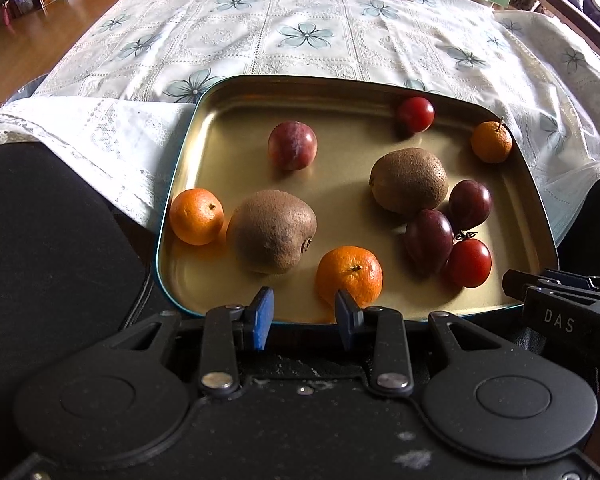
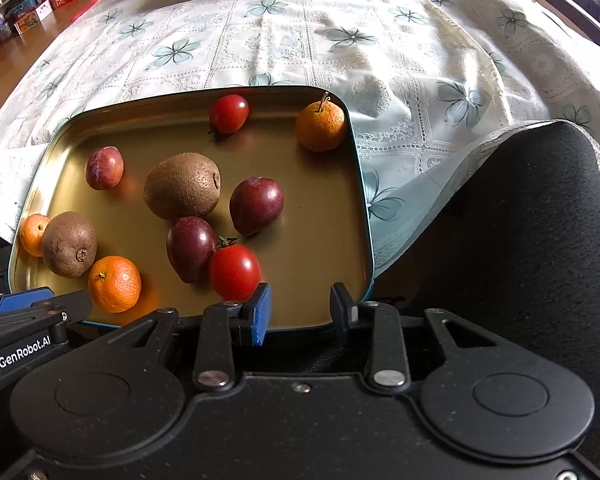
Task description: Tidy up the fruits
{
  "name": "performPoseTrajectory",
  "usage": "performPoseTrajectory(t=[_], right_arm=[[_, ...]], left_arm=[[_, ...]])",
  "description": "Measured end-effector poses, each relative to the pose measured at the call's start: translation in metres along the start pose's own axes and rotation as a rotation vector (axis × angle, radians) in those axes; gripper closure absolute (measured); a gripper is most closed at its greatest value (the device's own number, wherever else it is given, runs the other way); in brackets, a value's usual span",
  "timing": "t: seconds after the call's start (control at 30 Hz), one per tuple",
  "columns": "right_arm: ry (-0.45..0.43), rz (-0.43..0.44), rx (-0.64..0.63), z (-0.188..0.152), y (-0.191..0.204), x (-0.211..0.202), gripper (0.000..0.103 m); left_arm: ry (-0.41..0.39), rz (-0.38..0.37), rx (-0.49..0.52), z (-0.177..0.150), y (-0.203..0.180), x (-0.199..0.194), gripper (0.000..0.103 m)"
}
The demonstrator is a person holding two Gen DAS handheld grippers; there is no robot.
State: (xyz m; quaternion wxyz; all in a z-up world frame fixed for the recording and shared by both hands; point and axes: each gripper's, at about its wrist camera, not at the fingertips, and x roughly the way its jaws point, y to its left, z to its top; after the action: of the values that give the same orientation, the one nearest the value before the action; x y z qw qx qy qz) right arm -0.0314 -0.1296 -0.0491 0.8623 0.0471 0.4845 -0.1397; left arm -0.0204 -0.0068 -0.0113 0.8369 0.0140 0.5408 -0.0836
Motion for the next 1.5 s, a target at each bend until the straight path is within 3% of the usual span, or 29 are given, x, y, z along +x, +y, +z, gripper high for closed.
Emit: performPoseTrajectory(t=[1.5], right_arm=[[0.017, 0.004, -0.016, 0.0005, 0.0035, 0.0038, 0.062]], left_arm=[[0.012, 0.012, 0.010, 0.0007, -0.0021, 0.0041, 0.067]])
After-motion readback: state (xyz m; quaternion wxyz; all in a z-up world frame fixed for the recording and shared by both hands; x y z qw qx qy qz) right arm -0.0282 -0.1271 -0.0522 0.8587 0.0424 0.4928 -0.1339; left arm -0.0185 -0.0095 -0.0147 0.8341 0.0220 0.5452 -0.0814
